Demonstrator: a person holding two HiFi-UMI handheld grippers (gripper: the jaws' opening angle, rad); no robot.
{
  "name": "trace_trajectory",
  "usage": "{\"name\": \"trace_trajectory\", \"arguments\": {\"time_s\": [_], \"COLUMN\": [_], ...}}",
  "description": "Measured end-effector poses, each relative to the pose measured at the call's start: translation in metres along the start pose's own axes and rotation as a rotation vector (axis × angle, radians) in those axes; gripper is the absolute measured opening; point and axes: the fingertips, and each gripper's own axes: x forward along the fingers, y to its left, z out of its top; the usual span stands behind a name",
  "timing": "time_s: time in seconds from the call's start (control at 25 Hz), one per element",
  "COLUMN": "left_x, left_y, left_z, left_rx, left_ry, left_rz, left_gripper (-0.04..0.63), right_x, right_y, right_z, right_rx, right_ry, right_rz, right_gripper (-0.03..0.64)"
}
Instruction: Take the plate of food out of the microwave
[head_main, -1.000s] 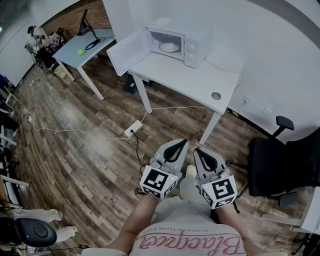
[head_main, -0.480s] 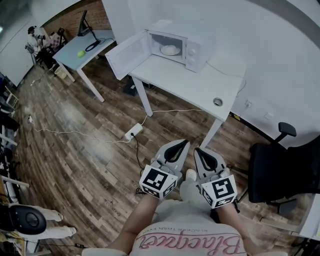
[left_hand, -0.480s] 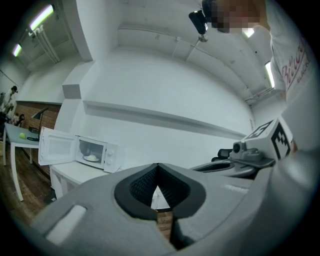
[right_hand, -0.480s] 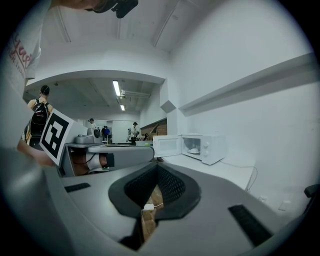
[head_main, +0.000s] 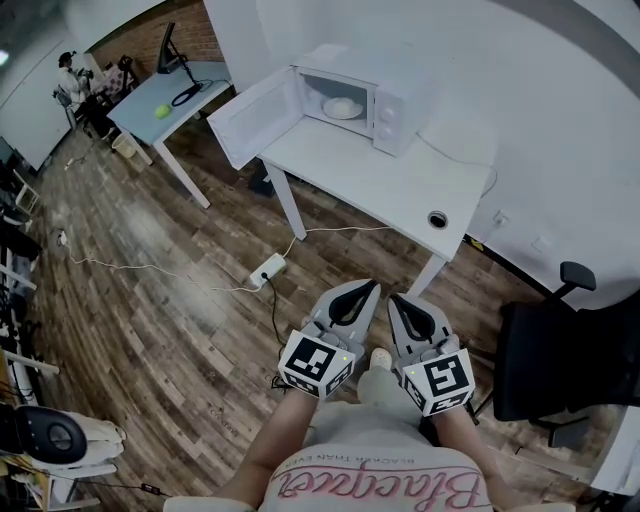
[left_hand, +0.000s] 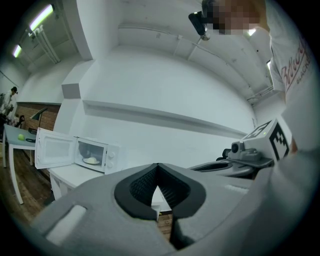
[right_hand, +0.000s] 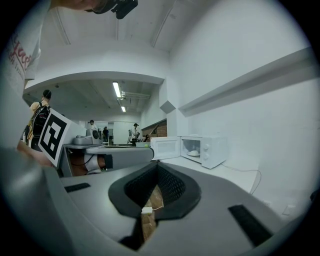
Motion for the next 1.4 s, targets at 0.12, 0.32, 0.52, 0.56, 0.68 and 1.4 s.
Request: {"name": "trace_trajectory", "arguments": {"time_s": [0.12,0.32,0.52,0.56,0.68,1.4], "left_x": [0.01,0.028,0.049,0.053,0.067,0.127], "left_y": [0.006,0.016,0.023,0.025,0.031,0.067], "left_z": [0.002,0.002,0.006,0.007,0.009,0.011], "left_rx": [0.002,-0.003,-0.003,-0.004,-0.005,-0.001], "left_ry": [0.001,-0.001,-0.001,-0.001,-0.002,-0.018], "left_rz": [0.007,0.027,0.038,0.042,0.054,0.161], "left_gripper": [0.003,0.003,0.003,0.003,0.003,0.003], "right_x": [0.007,0.017,0.028,0.03,0.04,0.088], "right_y": [-0.009,-0.026,-0.046,-0.051,-0.064,-0.123], "right_z": [0.002,0.003,0.008,0.009,0.013,0.021], "right_rx": [0.0,-0.005,-0.002,-0.001,0.0,-0.017], "right_ry": [0.0,-0.003,-0.007,-0.006,-0.008,-0.009], "right_rz": [0.004,0.018,0.042,0.045,0.058,0.156], "right_gripper": [0.009,0.011,0.011,0.011,0.011,0.011]}}
